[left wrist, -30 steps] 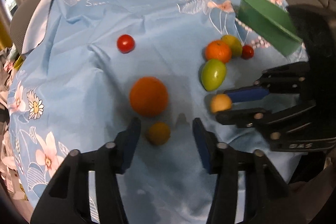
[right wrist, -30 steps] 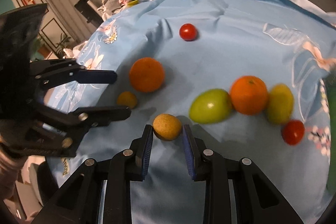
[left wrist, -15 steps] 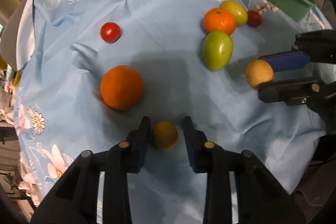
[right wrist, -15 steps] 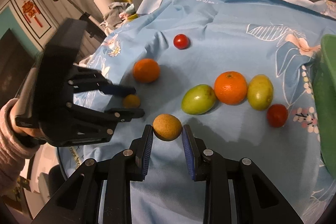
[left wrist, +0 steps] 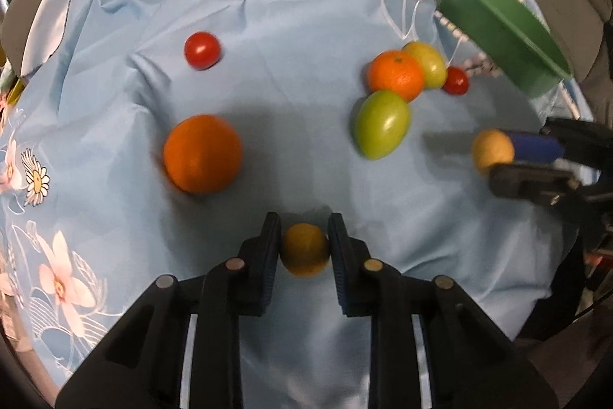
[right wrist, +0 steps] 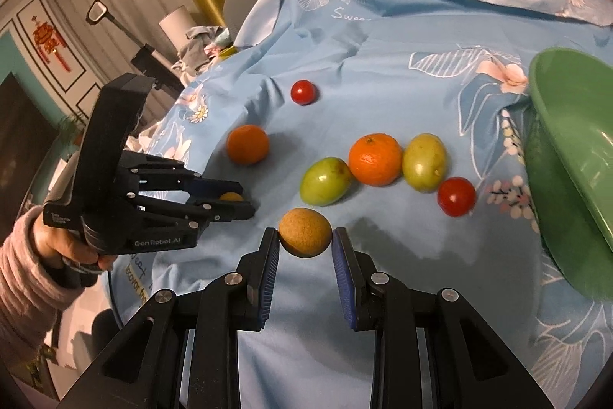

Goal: Organize fruits
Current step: 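Carry both small yellow fruits over the green bowl and open both tools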

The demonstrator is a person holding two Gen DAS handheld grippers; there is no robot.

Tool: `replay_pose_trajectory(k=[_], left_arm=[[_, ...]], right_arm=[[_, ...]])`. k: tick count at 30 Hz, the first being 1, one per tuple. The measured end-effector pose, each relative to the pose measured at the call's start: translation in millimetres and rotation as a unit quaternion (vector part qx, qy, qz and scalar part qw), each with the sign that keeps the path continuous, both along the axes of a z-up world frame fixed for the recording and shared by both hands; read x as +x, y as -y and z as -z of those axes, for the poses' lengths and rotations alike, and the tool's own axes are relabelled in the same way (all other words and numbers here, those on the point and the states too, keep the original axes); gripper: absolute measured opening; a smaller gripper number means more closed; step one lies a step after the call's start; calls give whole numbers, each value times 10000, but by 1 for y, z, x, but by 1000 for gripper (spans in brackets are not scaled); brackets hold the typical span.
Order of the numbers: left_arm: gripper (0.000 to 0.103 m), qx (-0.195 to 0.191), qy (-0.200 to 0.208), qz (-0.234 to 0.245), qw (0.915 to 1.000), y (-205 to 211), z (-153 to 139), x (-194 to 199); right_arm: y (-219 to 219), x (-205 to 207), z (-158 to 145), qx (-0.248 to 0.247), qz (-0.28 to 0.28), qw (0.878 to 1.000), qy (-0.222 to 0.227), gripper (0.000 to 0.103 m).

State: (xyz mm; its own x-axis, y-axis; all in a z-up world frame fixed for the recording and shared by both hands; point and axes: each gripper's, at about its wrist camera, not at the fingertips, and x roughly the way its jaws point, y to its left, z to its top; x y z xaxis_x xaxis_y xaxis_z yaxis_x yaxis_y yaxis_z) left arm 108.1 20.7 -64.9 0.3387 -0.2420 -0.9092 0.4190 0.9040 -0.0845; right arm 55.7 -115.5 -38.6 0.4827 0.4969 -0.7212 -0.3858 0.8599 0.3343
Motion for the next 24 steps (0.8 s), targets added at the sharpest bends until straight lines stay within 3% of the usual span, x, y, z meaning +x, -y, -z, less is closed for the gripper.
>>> replay_pose_trajectory(k=[13,24], left_arm=[[25,-733,549,-40,9958,46,-45,-35],[25,-850,734,298,9932,80,-69,-43]], right_arm=[[22,-21,-18,117,245,9993,274,31],[50,-35,-34,260,594,9961,602,31]])
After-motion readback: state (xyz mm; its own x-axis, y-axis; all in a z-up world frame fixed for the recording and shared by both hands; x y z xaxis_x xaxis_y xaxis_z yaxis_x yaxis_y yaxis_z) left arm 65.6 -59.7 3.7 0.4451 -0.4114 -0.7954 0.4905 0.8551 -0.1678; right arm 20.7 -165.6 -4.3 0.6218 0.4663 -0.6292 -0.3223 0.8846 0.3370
